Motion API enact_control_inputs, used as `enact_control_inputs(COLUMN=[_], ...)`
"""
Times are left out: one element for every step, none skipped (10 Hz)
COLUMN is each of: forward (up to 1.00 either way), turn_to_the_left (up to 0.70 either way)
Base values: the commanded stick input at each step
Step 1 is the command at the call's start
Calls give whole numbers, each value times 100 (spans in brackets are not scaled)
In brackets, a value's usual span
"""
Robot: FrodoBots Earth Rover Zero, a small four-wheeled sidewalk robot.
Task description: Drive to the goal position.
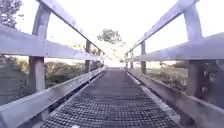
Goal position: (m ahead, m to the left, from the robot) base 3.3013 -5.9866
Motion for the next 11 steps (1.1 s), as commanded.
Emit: enact_control_inputs(forward=[70,70,70,70,70,70,70,70,70,70,70], turn_to_the_left=[0,0,-5,-10,-14,-14,-14,-14,-14,-14,-14])
